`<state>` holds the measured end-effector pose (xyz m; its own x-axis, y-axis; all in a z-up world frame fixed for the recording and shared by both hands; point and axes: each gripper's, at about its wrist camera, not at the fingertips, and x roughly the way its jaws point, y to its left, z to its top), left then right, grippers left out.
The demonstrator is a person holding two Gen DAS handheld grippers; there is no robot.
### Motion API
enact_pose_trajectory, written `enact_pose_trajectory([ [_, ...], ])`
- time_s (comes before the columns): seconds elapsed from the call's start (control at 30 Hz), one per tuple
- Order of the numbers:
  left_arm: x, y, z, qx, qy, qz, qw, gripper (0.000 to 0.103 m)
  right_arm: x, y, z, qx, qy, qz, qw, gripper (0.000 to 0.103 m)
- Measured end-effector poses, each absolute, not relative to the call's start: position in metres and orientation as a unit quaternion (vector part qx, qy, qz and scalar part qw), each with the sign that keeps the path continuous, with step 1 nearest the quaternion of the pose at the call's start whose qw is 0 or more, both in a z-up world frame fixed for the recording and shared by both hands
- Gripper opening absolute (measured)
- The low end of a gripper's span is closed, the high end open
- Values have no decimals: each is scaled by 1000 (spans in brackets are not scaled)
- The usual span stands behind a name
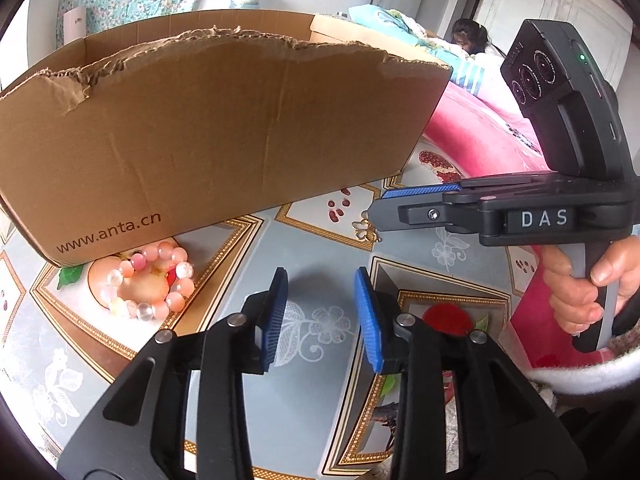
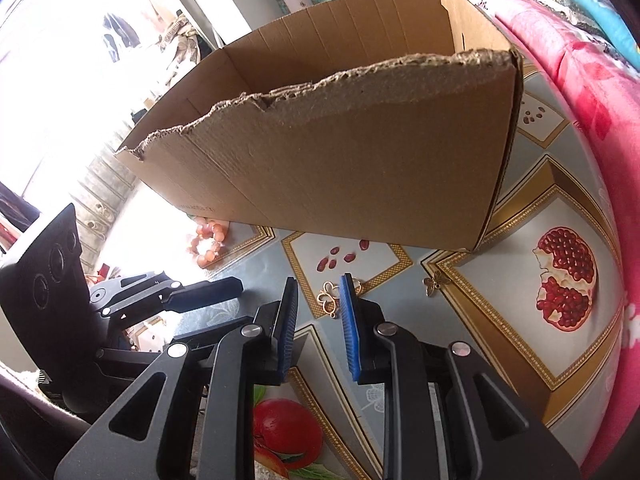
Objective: Organize jewelry
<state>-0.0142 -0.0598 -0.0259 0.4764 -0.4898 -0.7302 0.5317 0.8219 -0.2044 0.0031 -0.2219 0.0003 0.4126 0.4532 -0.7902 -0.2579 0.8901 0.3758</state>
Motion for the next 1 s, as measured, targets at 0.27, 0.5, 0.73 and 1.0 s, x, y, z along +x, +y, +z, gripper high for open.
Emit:
enact_pose_trajectory([
  [0.27, -27, -70, -27, 60, 403, -297, 864, 53, 1, -191, -2, -3, 502, 164, 849, 21],
  [0.5, -31, -64, -27, 50, 401, -291, 867, 53, 3, -169, 0, -57, 500, 143, 852, 15],
  [0.73, -33, -59, -27, 43, 399, -294, 867, 53, 15, -169, 2, -35, 514, 141, 846, 13],
  [1.0, -33, -53, -27, 37, 398, -299, 867, 53, 14, -200, 9, 47, 519, 151, 840, 4],
])
